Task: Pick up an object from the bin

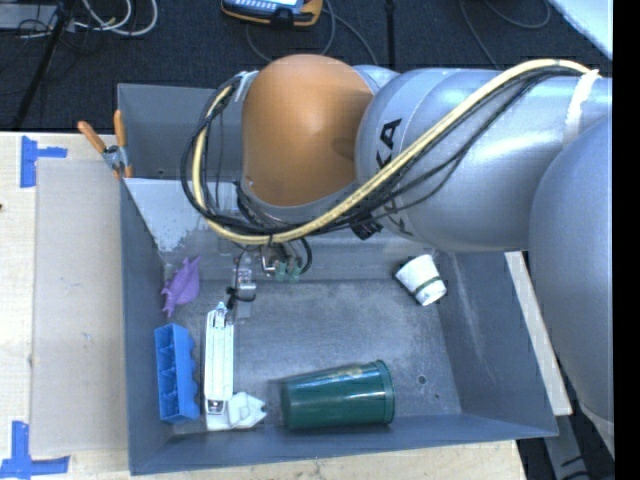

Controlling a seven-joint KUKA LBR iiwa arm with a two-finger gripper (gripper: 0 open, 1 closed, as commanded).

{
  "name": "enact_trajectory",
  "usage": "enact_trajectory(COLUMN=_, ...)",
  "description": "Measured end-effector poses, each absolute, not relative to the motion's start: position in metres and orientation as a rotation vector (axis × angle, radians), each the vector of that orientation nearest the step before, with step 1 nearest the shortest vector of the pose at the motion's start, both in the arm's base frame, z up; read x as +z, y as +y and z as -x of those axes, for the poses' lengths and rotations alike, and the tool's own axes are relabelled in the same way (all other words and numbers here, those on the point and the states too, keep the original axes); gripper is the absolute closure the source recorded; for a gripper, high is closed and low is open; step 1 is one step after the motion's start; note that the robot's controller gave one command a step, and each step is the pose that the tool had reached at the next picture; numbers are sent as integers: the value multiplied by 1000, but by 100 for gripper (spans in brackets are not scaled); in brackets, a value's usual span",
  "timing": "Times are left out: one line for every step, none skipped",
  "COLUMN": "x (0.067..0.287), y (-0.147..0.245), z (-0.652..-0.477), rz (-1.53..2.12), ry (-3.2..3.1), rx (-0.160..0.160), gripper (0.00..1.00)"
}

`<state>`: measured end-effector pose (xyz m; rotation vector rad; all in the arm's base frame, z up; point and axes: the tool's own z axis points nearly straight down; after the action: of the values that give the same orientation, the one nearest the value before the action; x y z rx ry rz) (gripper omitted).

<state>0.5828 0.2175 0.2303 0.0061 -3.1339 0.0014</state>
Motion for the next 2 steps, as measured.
enact_trajectory(x=232, y=217, z=-582, rz=-5, ry=-3134, rx=2, gripper=0)
enact_trajectory(x=238, y=218, z=-587, rz=-52, ry=-3138, rx=1, gripper=0)
